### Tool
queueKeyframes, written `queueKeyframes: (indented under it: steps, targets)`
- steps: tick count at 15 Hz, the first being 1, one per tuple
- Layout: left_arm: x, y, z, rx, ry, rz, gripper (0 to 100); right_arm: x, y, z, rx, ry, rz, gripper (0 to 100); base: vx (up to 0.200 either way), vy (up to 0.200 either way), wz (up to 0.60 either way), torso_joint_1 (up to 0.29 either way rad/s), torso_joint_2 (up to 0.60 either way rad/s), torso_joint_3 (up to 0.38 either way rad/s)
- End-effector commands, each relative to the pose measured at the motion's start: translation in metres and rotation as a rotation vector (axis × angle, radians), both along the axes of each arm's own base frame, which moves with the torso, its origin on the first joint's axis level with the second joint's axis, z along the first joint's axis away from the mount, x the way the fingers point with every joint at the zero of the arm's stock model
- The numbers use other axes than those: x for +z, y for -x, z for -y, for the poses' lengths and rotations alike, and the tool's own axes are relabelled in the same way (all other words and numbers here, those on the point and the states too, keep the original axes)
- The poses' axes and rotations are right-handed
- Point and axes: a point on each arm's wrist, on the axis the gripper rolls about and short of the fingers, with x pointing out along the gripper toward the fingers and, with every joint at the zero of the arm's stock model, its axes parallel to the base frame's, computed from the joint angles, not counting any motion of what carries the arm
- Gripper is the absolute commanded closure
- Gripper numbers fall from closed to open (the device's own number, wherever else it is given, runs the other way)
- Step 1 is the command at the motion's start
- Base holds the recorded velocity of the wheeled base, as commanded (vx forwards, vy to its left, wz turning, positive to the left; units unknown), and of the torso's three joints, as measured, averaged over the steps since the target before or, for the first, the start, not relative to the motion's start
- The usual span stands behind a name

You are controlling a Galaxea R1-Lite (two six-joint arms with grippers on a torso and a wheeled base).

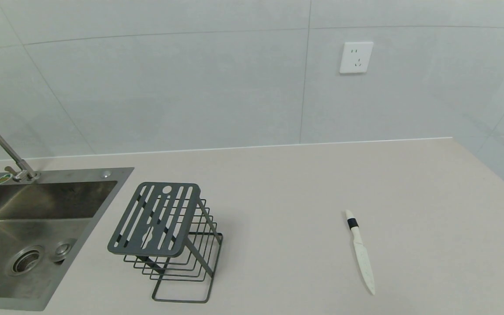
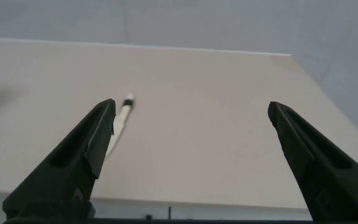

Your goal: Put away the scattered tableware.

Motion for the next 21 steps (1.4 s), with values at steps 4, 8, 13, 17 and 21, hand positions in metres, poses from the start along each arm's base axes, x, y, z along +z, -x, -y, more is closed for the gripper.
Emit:
queueKeyframes:
  steps: [4,8,13,17,21]
  targets:
    - [0.0,0.0,0.0,0.0,0.002,-0.001,0,0.016,-0.043,-0.007,0.273,-0.022,-0.416,0,0.0,0.0,0.0,0.0,0.0,0.0]
    - [0.0,0.0,0.0,0.0,0.001,-0.001,0,0.047,-0.095,-0.014,0.294,-0.024,-0.579,0,0.0,0.0,0.0,0.0,0.0,0.0]
    - [0.0,0.0,0.0,0.0,0.001,-0.001,0,0.054,-0.143,-0.027,0.366,0.068,-0.679,0,0.0,0.0,0.0,0.0,0.0,0.0]
    - [0.0,0.0,0.0,0.0,-0.001,0.0,0,0.054,-0.189,-0.058,0.414,0.195,-0.671,0,0.0,0.0,0.0,0.0,0.0,0.0]
    - [0.0,0.0,0.0,0.0,-0.001,-0.002,0,0.029,-0.216,-0.098,0.379,0.163,-0.773,0,0.0,0.0,0.0,0.0,0.0,0.0]
